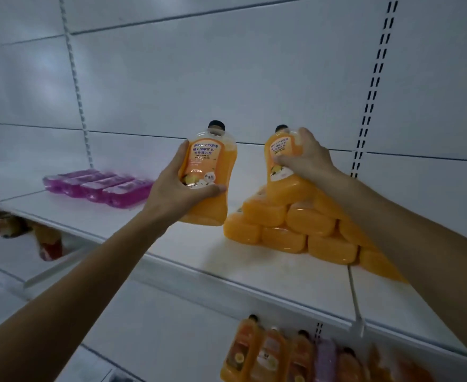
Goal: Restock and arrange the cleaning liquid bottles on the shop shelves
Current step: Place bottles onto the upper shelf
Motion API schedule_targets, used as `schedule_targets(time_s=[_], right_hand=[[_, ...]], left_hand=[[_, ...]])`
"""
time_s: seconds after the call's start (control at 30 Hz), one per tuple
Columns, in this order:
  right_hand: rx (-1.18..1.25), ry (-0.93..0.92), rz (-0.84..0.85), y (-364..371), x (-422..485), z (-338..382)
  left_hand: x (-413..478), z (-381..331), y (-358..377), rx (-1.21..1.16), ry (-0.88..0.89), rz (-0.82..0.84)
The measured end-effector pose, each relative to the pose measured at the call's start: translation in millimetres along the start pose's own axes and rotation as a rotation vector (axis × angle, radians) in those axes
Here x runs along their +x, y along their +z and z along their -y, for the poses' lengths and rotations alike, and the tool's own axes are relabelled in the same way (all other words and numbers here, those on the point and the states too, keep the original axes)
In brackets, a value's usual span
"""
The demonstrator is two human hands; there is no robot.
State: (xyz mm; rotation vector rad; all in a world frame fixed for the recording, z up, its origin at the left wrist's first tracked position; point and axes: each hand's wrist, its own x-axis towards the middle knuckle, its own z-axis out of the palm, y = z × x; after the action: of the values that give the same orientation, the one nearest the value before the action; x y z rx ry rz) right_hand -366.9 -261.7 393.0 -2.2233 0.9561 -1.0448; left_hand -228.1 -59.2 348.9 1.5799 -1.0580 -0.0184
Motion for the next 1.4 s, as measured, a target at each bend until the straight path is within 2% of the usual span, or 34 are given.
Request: schedule_targets(time_s=[0.13, 0.27, 0.4, 0.43, 0.53, 0.63, 0.73, 0.87, 0.93, 1.17, 1.33, 1.4], right_hand=[[-0.030, 0.109, -0.042, 9.8, 12.9, -5.6], [-0.123, 0.226, 0.025, 14.5, 18.9, -8.5], [-0.509, 0.282, 0.061, 23.1, 22.9, -16.5], [-0.537, 0.279, 0.060, 24.0, 23.8, -16.2], [-0.392, 0.297, 0.048, 16.9, 25.9, -10.9], [-0.221, 0.289, -0.147, -6.5, 19.7, -14.1], [-0.257, 0.309, -0.262, -32.9, 5.1, -34.6], [-0.374, 0.510, -0.026, -47.8, -8.4, -50.1], [-0.356, 0.520, 0.037, -49.0, -5.2, -46.9], [-0.182, 0.494, 0.052, -46.5, 8.4, -52.1], [-0.020, 0.466, 0.000, -62.1, 0.2, -70.0], [-0.007, 0.440, 0.000, -65.6, -5.9, -75.0]], left_hand=[[41.5, 9.4, 19.1, 0.033, 0.053, 0.081], [75.3, 9.2, 37.3, 0.017, 0.120, 0.170], [94.6, 10.2, 56.1, -0.004, 0.177, 0.244], [98.2, 9.9, 60.2, -0.017, 0.176, 0.264], [106.9, 5.4, 70.0, -0.069, 0.148, 0.322], [117.3, -8.6, 82.4, -0.124, 0.109, 0.376], [124.1, -29.2, 98.8, -0.222, 0.033, 0.442], [123.2, -52.3, 123.1, -0.208, 0.017, 0.502], [120.0, -57.9, 134.0, -0.178, -0.002, 0.530], [116.5, -73.4, 151.8, -0.012, -0.151, 0.584], [111.9, -79.4, 163.0, 0.154, -0.167, 0.536], [104.9, -79.4, 169.1, 0.162, -0.152, 0.469]])
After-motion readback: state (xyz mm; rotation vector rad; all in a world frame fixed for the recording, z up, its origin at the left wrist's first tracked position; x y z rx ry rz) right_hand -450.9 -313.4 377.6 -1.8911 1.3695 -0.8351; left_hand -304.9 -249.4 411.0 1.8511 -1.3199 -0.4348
